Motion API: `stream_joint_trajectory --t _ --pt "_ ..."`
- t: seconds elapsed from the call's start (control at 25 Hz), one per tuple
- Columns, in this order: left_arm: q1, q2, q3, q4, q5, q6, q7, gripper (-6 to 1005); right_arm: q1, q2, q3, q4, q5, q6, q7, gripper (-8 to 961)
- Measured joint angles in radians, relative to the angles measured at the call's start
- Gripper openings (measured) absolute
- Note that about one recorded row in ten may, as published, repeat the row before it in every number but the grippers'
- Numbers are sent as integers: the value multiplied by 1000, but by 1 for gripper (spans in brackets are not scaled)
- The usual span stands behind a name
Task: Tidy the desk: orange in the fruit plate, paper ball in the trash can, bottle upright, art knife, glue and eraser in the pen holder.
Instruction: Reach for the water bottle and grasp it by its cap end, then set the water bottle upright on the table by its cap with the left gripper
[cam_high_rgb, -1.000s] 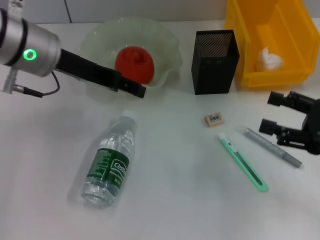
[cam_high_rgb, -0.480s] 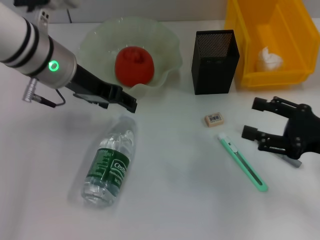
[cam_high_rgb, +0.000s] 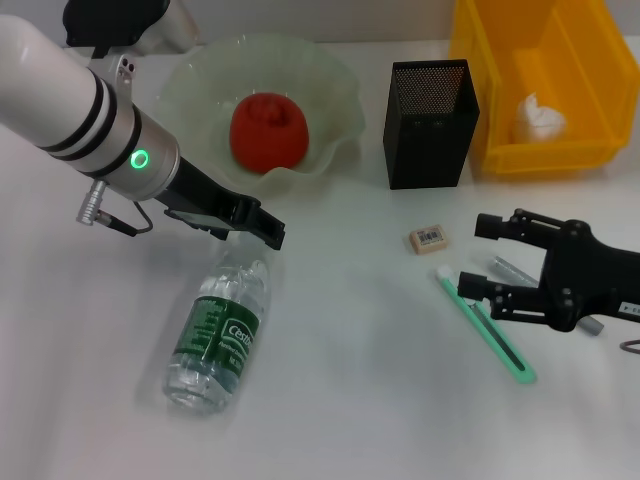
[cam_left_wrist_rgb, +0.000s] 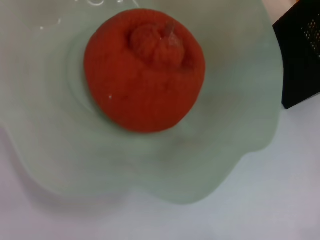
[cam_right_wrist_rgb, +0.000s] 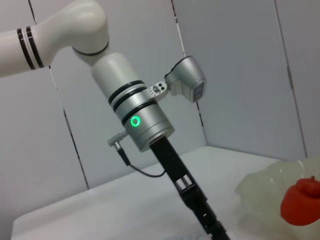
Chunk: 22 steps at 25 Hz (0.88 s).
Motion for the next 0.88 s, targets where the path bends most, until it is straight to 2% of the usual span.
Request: stream_joint_trajectory --t 0.36,0.76,0.84,0.88 --pt "-1 0 77 -39 -47 -65 0 738 9 0 0 26 -8 10 -5 816" --pt "13 0 146 -16 -53 -87 4 503 12 0 0 39 -9 20 -6 816" --pt "13 0 146 -16 -53 -87 4 477 12 0 0 41 -9 21 -6 816" --pt "29 0 175 4 -56 -94 17 465 12 0 0 43 -9 21 -6 816"
